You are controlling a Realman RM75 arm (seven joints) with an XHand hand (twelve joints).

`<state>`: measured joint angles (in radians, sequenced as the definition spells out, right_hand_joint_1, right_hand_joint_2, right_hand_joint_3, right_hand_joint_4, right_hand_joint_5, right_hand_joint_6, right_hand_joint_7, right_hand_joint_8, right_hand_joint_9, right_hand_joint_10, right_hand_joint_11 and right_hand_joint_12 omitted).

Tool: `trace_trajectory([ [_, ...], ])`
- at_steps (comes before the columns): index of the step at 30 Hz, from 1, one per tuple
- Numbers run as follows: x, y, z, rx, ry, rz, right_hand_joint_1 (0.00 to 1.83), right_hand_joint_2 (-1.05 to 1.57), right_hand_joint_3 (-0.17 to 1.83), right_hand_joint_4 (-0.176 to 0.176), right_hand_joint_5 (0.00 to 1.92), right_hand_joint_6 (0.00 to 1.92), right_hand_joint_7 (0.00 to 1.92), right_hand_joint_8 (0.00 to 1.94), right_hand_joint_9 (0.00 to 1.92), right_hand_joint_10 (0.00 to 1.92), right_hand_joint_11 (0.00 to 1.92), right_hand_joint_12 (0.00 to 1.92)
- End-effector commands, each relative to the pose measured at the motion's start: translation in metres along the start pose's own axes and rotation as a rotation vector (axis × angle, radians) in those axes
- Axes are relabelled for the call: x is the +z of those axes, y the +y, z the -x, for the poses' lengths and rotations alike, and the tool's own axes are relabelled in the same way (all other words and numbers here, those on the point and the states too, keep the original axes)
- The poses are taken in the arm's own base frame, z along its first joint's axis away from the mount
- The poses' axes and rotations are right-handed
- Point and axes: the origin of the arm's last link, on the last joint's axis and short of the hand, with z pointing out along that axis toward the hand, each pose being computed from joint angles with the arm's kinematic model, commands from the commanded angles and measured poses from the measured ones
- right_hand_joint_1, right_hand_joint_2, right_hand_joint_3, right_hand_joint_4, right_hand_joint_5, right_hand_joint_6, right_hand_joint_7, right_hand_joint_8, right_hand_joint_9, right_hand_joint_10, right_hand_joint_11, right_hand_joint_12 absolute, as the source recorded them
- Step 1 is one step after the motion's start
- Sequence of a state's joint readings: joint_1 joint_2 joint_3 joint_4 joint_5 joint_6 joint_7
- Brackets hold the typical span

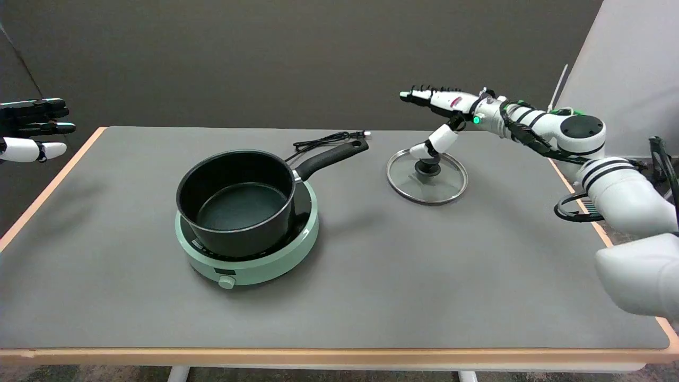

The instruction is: Pick up the soup pot.

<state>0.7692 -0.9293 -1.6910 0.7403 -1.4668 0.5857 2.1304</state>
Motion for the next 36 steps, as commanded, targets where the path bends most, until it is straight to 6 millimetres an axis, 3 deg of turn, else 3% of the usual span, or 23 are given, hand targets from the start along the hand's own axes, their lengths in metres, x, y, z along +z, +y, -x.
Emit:
trace_trajectory([
  [1,-0.055,-0.049,-0.054,-0.210,0.293,-0.064,1.05,-0.71,0.75,0.043,0.07,0.09,0.06,0.09,0.06,0.10,0.08,0.16],
  [2,-0.059,-0.051,-0.055,-0.222,0.309,-0.062,1.13,-1.00,0.74,0.043,0.08,0.08,0.08,0.08,0.08,0.08,0.08,0.08],
  [7,-0.083,-0.067,-0.056,-0.334,0.360,-0.043,1.12,-1.03,0.73,0.064,0.10,0.10,0.10,0.10,0.10,0.10,0.10,0.10],
  [13,-0.112,-0.073,-0.061,-0.417,0.463,0.068,1.12,-1.05,0.74,0.088,0.10,0.10,0.10,0.10,0.10,0.10,0.10,0.10],
  [21,-0.128,-0.087,-0.054,-0.419,0.574,0.173,1.12,-1.05,0.74,0.115,0.12,0.12,0.12,0.12,0.12,0.12,0.12,0.12],
  [27,-0.127,-0.118,-0.047,-0.464,0.674,0.230,1.14,-1.05,0.75,0.175,0.11,0.11,0.11,0.11,0.11,0.11,0.11,0.11],
  [36,-0.098,-0.177,-0.021,-0.461,0.670,0.133,1.16,-1.05,0.80,0.176,0.10,0.10,0.10,0.10,0.10,0.10,0.10,0.10],
])
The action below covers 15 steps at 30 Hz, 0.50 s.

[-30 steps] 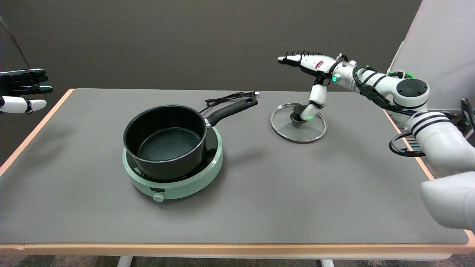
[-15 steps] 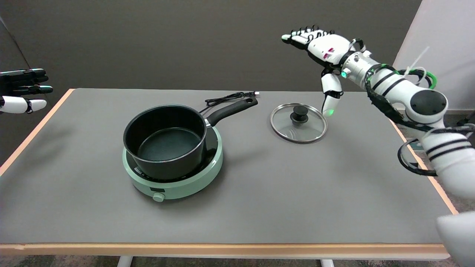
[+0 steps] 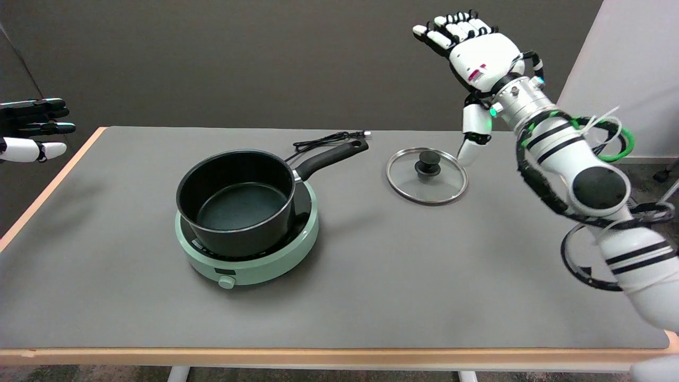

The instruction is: Pick up the soup pot.

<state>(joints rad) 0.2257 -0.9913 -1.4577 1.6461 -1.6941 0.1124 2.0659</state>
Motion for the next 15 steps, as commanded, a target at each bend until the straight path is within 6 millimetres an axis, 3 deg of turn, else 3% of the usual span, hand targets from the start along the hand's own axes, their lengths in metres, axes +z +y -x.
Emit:
trace_trajectory([
  [1,-0.014,-0.097,-0.014,-0.032,0.157,0.026,1.16,-1.05,0.80,0.176,0.10,0.10,0.10,0.10,0.10,0.10,0.10,0.10],
  [8,-0.011,-0.140,0.015,0.002,0.092,0.026,1.17,-1.05,0.79,0.176,0.11,0.11,0.11,0.11,0.11,0.11,0.11,0.11],
  [15,0.001,-0.173,0.025,0.024,0.069,-0.042,1.16,-1.05,0.81,0.176,0.04,0.04,0.04,0.04,0.04,0.04,0.04,0.04],
])
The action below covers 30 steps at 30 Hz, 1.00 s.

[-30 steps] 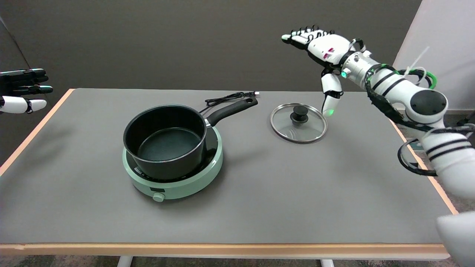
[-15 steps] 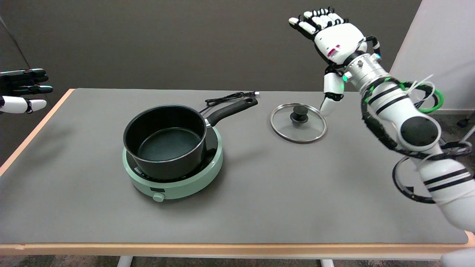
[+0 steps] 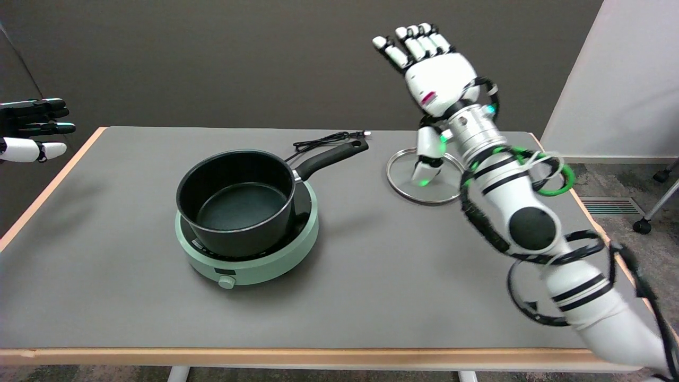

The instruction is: Pick up the soup pot.

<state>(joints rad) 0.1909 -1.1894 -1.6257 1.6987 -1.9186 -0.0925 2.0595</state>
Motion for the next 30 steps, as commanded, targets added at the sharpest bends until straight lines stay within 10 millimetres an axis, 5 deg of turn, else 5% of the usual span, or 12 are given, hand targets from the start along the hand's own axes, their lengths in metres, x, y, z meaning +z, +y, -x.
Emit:
trace_trajectory([
  [1,0.008,-0.098,0.016,0.043,-0.005,-0.075,1.16,-1.05,0.81,0.176,0.04,0.04,0.04,0.04,0.04,0.04,0.04,0.04],
  [17,0.039,-0.129,0.013,0.123,-0.023,-0.202,1.16,-1.02,0.84,0.176,0.04,0.04,0.04,0.04,0.04,0.04,0.04,0.04],
  [24,0.037,-0.145,0.040,0.185,-0.141,-0.285,1.15,-1.02,0.94,0.176,0.04,0.04,0.04,0.04,0.04,0.04,0.04,0.04],
  [30,0.039,-0.146,0.043,0.194,-0.157,-0.290,1.15,-1.03,0.97,0.176,0.03,0.03,0.03,0.03,0.03,0.03,0.03,0.03],
])
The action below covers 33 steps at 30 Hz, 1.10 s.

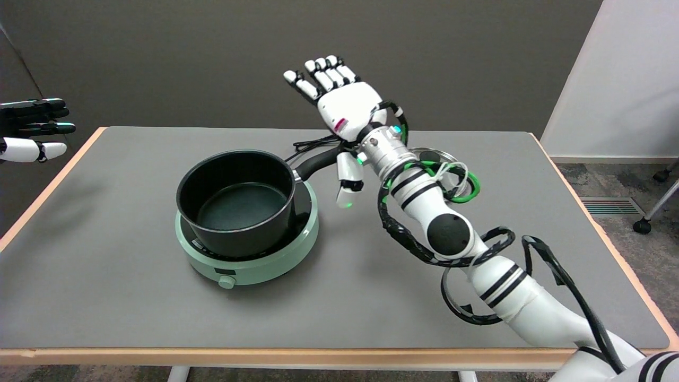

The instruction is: Pick up the soup pot.

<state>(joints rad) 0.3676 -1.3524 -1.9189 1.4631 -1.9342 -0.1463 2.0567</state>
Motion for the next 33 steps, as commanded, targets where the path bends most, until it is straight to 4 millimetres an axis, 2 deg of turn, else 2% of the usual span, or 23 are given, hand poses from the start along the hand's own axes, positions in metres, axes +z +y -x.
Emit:
trace_trajectory([
  [1,0.015,-0.027,0.023,0.092,-0.105,-0.111,1.15,-1.04,0.98,0.176,0.03,0.03,0.03,0.03,0.03,0.03,0.03,0.03],
  [9,0.015,-0.029,0.034,0.119,-0.152,-0.144,1.14,-1.05,1.03,0.176,0.03,0.03,0.03,0.03,0.03,0.03,0.03,0.03],
  [16,0.012,-0.029,0.043,0.094,-0.184,-0.159,1.12,-1.05,1.16,0.176,0.02,0.02,0.02,0.02,0.02,0.02,0.02,0.02],
  [30,0.003,-0.008,0.057,0.025,-0.216,-0.101,1.10,-1.05,1.40,0.176,0.01,0.01,0.01,0.01,0.01,0.01,0.01,0.01],
  [31,0.012,-0.056,0.002,-0.026,-0.063,-0.225,1.10,-1.05,1.42,0.176,0.01,0.01,0.01,0.01,0.01,0.01,0.01,0.01],
  [32,0.005,-0.015,0.050,0.006,-0.198,-0.123,1.10,-1.05,1.43,0.176,0.01,0.01,0.01,0.01,0.01,0.01,0.01,0.01],
  [33,0.002,-0.008,0.060,0.013,-0.225,-0.105,1.10,-1.05,1.44,0.176,0.01,0.01,0.01,0.01,0.01,0.01,0.01,0.01],
])
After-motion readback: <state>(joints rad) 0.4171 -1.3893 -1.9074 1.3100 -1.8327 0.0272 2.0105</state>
